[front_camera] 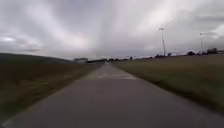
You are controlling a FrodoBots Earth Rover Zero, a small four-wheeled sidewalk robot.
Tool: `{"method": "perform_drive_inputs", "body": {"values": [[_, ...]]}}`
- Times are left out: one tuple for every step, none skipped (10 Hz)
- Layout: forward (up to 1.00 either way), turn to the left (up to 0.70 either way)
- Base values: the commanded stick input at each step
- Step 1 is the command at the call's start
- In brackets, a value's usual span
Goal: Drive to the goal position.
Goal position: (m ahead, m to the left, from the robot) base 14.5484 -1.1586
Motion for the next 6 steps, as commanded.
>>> {"method": "perform_drive_inputs", "body": {"values": [[0.70,0.35],[0.70,0.35],[0.70,0.35],[0.70,0.35],[0.70,0.29],[0.70,0.13]]}}
